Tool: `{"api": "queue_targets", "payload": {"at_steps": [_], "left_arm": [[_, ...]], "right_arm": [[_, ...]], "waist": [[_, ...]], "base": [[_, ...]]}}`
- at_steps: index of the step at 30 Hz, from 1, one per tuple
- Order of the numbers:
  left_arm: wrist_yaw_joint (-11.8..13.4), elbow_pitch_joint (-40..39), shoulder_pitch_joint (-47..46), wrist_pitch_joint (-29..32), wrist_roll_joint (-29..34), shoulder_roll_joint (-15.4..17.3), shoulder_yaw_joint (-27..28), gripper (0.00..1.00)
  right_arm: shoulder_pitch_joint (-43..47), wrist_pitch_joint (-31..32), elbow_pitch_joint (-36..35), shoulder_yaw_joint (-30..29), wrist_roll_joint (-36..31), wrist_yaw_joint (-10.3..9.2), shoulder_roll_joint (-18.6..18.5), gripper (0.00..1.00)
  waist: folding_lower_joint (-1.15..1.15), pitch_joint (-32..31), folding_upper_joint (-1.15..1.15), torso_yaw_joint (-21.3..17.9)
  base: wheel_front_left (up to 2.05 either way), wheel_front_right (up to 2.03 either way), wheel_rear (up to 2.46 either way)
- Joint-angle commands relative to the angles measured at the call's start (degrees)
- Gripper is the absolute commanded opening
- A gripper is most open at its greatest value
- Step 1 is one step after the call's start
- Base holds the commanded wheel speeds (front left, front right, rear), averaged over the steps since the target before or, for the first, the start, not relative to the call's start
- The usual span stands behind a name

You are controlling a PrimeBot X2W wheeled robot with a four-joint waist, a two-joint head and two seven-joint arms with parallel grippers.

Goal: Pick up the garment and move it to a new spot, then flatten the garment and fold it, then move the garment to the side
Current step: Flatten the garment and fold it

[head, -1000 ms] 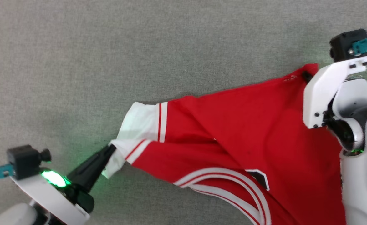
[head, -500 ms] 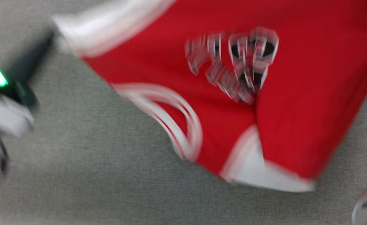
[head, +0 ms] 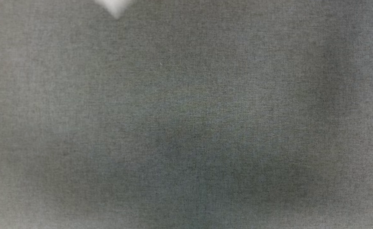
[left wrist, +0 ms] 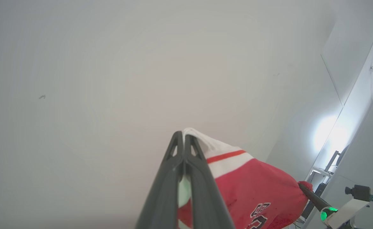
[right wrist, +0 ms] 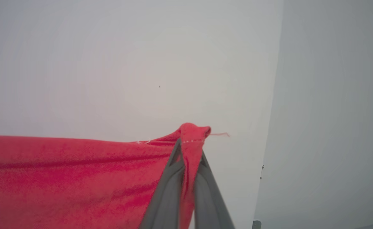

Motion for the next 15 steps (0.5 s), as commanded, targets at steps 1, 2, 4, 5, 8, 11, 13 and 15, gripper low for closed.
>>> {"api": "queue_targets", "payload": {"at_steps": [1, 2, 4, 5, 8, 11, 13, 15], "left_arm": [[0.46, 1.90, -1.35, -1.14, -0.13, 0.42, 1.68, 0.00], [0.45, 2.07, -1.40, -0.78, -0.61, -0.12, 1.75, 0.00], [0.45, 1.27, 0.61, 0.00, -1.05, -0.68, 1.30, 0.00], [0.45, 0.64, 2.45, 0.57, -1.14, -0.80, 0.82, 0.00], [0.31, -2.74, 8.83, 0.69, -2.08, -0.77, 0.78, 0.00], [0.31, -7.16, 17.70, 0.33, -2.57, -0.41, 1.08, 0.00], [0.30, -10.97, 24.04, -0.26, -3.20, -0.01, 1.86, 0.00], [0.30, -14.79, 30.76, -0.94, -2.93, 0.42, 2.41, 0.00]], "right_arm": [[-1.01, -1.38, 1.93, -2.22, -1.38, -0.59, -1.31, 0.00], [-0.86, -1.68, 2.95, -2.31, -1.56, -0.59, -1.31, 0.00], [0.56, -1.68, 5.15, -1.55, -1.66, -0.57, -1.24, 0.00], [1.60, -1.70, 6.34, -1.07, -1.31, -0.56, -1.21, 0.00], [6.58, -1.44, 7.34, 0.44, 0.68, -0.53, -1.14, 0.00], [13.48, -0.06, 5.41, 2.78, 3.12, -0.46, -1.00, 0.00], [18.93, 1.41, 2.46, 4.36, 5.69, -0.38, -0.89, 0.00], [25.67, 3.99, -1.51, 6.06, 8.00, -0.37, -0.85, 0.00]], "waist": [[0.00, 0.33, 0.00, -0.29], [0.00, 0.33, 0.00, -0.23], [0.00, 0.36, 0.00, -0.18], [0.00, 0.33, 0.00, -0.15], [0.00, 0.08, 0.00, -0.17], [0.00, -0.33, 0.00, -0.19], [0.00, -0.59, 0.00, -0.36], [0.00, -1.12, 0.00, -0.46]], "base": [[0.00, 0.00, 0.00], [0.00, 0.00, 0.00], [0.00, 0.00, 0.00], [0.00, 0.00, 0.00], [0.00, 0.00, 0.00], [0.00, 0.00, 0.00], [0.00, 0.00, 0.00], [0.00, 0.00, 0.00]]}}
